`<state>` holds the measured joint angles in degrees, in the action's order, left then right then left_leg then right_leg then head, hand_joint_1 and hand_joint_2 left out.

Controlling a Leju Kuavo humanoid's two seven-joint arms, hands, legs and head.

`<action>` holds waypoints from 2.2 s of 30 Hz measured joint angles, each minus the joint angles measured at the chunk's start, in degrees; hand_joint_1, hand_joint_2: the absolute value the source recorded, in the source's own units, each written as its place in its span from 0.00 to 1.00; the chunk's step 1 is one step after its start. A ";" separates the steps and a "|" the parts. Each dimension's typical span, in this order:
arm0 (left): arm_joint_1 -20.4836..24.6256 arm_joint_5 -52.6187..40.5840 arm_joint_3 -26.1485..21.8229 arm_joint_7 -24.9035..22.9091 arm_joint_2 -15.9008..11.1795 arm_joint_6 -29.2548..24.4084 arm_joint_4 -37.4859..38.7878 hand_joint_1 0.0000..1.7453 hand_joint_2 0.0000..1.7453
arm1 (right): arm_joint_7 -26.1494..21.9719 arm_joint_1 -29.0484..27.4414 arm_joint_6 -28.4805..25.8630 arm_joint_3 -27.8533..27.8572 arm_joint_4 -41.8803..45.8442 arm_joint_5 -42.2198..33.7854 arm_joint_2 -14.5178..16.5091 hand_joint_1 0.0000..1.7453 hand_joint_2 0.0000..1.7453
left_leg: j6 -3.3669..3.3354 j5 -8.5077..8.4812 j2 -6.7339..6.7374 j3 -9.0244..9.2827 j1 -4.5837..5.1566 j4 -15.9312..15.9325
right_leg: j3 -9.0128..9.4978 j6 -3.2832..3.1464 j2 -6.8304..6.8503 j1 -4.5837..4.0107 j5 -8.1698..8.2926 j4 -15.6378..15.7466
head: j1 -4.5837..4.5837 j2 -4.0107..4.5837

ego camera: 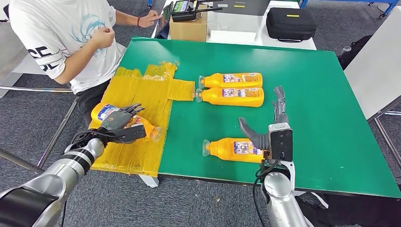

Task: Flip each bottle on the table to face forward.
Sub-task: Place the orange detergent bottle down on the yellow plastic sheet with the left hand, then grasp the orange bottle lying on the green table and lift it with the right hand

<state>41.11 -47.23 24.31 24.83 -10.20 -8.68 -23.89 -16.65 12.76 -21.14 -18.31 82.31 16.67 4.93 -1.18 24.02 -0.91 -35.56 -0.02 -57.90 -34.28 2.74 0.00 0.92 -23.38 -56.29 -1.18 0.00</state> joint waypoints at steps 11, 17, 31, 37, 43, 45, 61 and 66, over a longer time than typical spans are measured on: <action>-7.95 26.02 -11.54 13.05 0.38 16.40 -9.99 0.00 1.00 | 0.21 0.05 0.01 -0.30 -0.83 0.01 -0.39 0.00 1.00 | 0.00 0.02 0.03 -0.01 0.00 0.00 | -0.03 0.00 -0.02 0.01 -0.01 0.02 | 0.00 0.00; -16.84 41.66 -18.54 8.24 3.64 26.10 -23.60 0.00 1.00 | 6.02 0.29 1.93 -1.20 -2.50 7.71 -1.96 0.00 1.00 | 0.00 0.02 0.00 -0.01 0.02 0.00 | -0.03 0.00 0.00 0.02 -0.01 0.04 | -0.01 0.00; -25.40 61.05 -19.13 -6.33 12.06 21.76 -41.36 0.00 1.00 | 16.36 -4.44 4.68 -1.11 -4.67 22.10 -7.45 0.00 1.00 | -0.02 0.04 0.00 -0.03 0.08 0.00 | -0.05 0.00 0.01 0.05 -0.02 0.06 | -0.02 0.00; -25.70 60.05 -17.45 -7.47 13.04 19.76 -42.26 0.00 1.00 | 18.02 -5.38 5.17 -0.55 -5.49 24.87 -8.34 0.00 1.00 | -0.02 0.04 0.00 -0.02 0.08 0.00 | -0.05 0.01 0.01 0.06 -0.01 0.07 | -0.01 0.00; -25.66 60.58 -14.88 -7.48 13.44 18.82 -42.59 0.00 1.00 | 19.50 -6.63 6.65 0.60 -5.98 29.00 -9.54 0.00 1.00 | -0.03 0.04 0.02 -0.02 0.10 0.00 | -0.03 0.01 0.00 0.07 -0.01 0.06 | -0.02 0.00; -25.66 60.91 -14.70 -7.45 13.46 18.79 -42.68 0.00 1.00 | 19.94 -6.88 7.49 0.97 -6.13 29.96 -10.14 0.00 1.00 | -0.03 0.04 0.00 -0.03 0.10 0.00 | -0.04 0.01 0.01 0.07 -0.01 0.07 | -0.02 0.00; -25.66 61.59 -14.14 -7.60 13.46 19.21 -43.08 0.00 1.00 | 20.24 -6.18 11.57 1.73 -7.67 32.80 -12.73 0.00 1.00 | -0.03 0.04 0.01 -0.03 0.10 0.00 | -0.02 0.01 0.01 0.06 -0.01 0.05 | -0.02 0.00; -25.65 62.00 -14.03 -7.85 13.50 20.28 -43.08 0.00 1.00 | 19.49 -2.44 14.66 0.08 -11.13 35.06 -14.05 0.00 1.00 | -0.03 0.04 0.01 -0.02 0.10 0.00 | -0.02 0.02 0.00 0.06 0.00 0.05 | -0.02 0.00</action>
<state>15.45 14.77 10.28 16.98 3.29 11.59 -66.97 2.83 10.32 -6.47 -18.23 71.18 51.74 -9.12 -1.21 24.06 -0.90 -35.58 0.08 -57.90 -34.29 2.76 0.00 0.98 -23.38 -56.23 -1.20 0.00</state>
